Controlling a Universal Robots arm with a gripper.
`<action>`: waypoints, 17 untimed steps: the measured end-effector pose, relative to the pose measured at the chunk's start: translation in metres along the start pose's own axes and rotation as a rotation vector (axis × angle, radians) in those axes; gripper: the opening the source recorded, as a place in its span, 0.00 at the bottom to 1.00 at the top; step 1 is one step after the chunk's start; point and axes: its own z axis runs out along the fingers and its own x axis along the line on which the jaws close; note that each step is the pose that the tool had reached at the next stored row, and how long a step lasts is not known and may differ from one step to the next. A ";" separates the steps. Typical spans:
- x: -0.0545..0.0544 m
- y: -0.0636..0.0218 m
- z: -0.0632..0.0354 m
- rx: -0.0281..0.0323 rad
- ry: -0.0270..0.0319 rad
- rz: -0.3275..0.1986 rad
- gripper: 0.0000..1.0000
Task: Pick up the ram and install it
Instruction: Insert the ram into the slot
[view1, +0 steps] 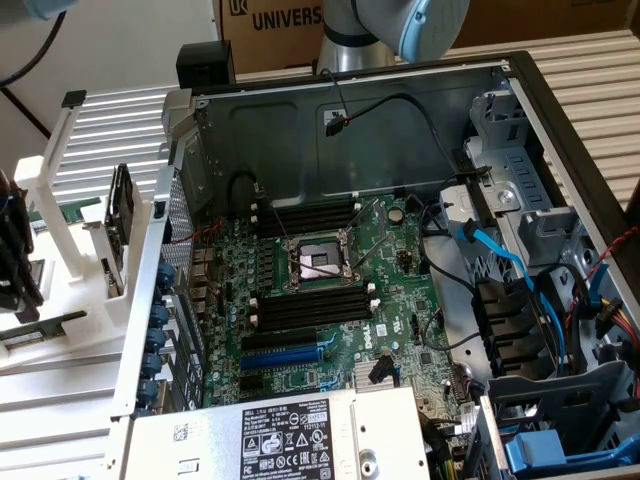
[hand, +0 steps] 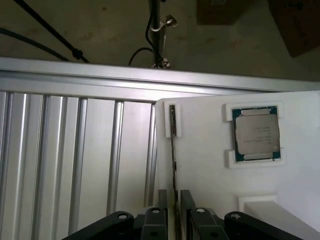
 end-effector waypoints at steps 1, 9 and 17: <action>0.000 -0.0023 0.0000 -0.0002 0.0000 -0.001 0.25; 0.000 -0.0031 0.0078 -0.0009 0.0008 -0.011 0.25; -0.001 -0.0032 0.0121 -0.0008 0.0012 -0.028 0.25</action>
